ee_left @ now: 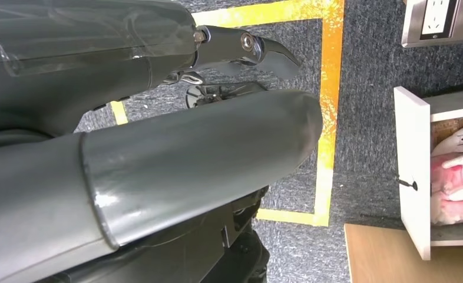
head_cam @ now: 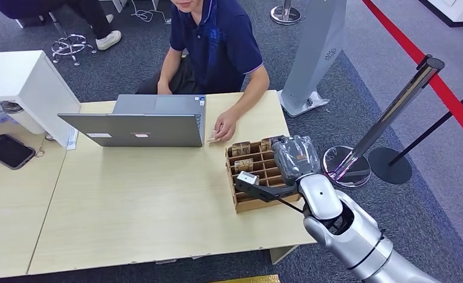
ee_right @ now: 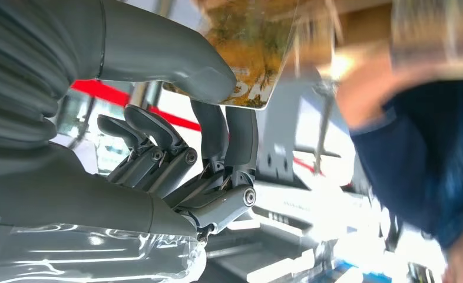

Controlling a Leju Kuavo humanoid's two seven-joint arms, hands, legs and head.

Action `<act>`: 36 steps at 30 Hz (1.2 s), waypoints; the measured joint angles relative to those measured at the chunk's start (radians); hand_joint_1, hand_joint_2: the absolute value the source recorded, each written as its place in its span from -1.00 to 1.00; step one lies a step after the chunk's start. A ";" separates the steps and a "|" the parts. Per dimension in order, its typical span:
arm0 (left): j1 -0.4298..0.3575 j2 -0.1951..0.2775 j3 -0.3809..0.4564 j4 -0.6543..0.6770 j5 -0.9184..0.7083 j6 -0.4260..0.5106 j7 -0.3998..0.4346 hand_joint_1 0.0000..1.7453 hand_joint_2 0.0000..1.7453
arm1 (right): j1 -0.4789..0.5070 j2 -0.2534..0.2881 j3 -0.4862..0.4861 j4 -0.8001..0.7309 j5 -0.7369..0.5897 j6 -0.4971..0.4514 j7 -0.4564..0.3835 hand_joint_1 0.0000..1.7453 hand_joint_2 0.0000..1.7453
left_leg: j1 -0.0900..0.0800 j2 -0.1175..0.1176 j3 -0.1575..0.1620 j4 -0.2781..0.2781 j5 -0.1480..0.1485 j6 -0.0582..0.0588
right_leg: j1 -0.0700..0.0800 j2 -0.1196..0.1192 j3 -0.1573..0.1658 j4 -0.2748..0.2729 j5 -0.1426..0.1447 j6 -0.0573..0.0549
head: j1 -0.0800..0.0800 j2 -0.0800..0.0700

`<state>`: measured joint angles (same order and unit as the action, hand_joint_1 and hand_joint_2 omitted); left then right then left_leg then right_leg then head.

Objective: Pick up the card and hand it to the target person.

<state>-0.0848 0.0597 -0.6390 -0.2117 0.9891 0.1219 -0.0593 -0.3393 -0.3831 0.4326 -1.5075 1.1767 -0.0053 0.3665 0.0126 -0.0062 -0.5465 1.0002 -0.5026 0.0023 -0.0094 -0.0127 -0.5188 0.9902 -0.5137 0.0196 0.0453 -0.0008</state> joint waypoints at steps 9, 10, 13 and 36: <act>0.000 0.000 0.000 0.000 -0.004 -0.004 0.000 -1.00 -1.00 | -0.021 -0.033 -0.031 -0.237 -0.039 0.007 -0.066 1.00 1.00 | 0.000 0.000 0.000 0.000 0.000 0.000 | 0.000 0.000 0.000 0.000 0.000 0.000 | 0.000 0.000; 0.000 0.000 0.000 0.000 -0.005 -0.006 0.000 -1.00 -1.00 | -0.025 -0.035 -0.031 -0.246 -0.045 0.005 -0.069 1.00 1.00 | 0.000 0.000 0.000 0.000 0.000 0.000 | 0.000 0.000 0.000 0.000 0.000 0.000 | 0.000 0.000; 0.000 0.000 0.000 0.000 -0.009 -0.015 0.000 -1.00 -1.00 | -0.035 -0.035 -0.030 -0.248 -0.062 -0.007 -0.086 1.00 1.00 | 0.000 0.000 0.000 0.000 0.000 0.000 | 0.000 0.000 0.000 0.000 0.000 0.000 | 0.000 0.000; -0.002 0.000 -0.029 0.000 -0.028 -0.037 0.004 -1.00 -1.00 | -0.163 0.015 0.030 0.105 0.067 -0.130 -0.080 -0.11 1.00 | 0.000 -0.001 -0.001 0.000 0.000 0.000 | 0.000 -0.001 0.000 0.000 0.000 0.000 | 0.000 0.000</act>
<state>-0.0870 0.0595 -0.6682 -0.2117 0.9607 0.0851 -0.0556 -0.5019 -0.3680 0.4629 -1.4028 1.2437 -0.1349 0.2868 0.0126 -0.0069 -0.5472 1.0002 -0.5026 0.0023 -0.0093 -0.0135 -0.5184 0.9905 -0.5137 0.0196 0.0454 -0.0008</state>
